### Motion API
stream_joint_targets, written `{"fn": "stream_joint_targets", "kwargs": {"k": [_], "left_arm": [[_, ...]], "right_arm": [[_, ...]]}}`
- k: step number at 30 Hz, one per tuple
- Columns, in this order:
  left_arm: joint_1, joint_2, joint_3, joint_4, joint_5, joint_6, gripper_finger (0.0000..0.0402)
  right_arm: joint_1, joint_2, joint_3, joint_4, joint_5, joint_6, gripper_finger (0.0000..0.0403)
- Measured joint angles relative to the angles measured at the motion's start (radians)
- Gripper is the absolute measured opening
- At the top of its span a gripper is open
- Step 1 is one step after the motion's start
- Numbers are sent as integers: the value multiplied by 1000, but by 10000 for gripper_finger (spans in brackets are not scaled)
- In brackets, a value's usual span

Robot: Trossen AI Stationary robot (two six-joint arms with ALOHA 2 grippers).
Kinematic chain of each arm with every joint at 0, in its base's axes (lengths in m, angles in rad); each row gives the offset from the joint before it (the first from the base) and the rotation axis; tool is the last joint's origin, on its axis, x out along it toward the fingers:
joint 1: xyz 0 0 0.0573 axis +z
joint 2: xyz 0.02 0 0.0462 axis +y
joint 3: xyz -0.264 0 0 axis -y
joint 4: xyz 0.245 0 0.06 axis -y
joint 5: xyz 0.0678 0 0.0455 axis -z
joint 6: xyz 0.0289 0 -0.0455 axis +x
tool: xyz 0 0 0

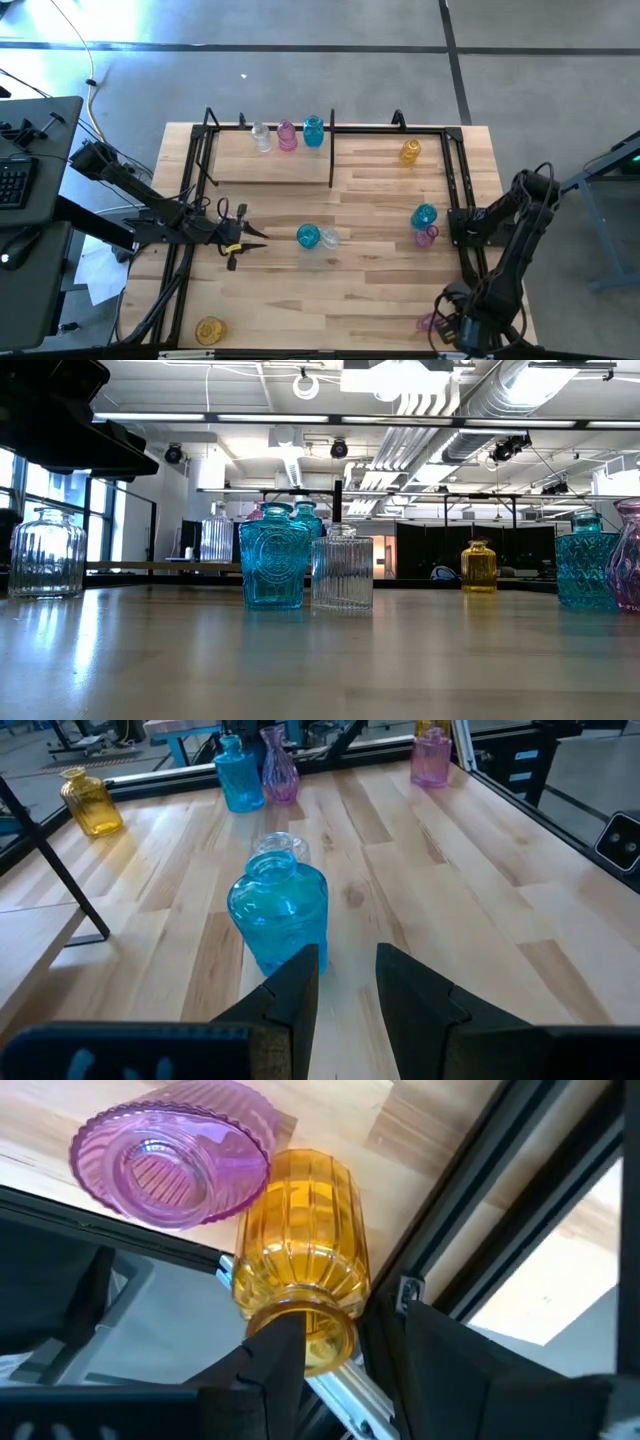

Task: Sort vases onto shelf
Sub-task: Put the bottom right yellow flower vase on the shelf

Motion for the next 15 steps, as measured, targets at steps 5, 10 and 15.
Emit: {"fn": "stream_joint_targets", "kwargs": {"k": [5,10,15], "left_arm": [[0,0,0,0,0,0,92],[0,0,0,0,0,-1,92],[0,0,0,-1,0,-1,92]], "right_arm": [[0,24,0,9,0,-39,149],[0,29,-1,2,2,-60,113],[0,28,-1,-2,15,-87,38]]}}
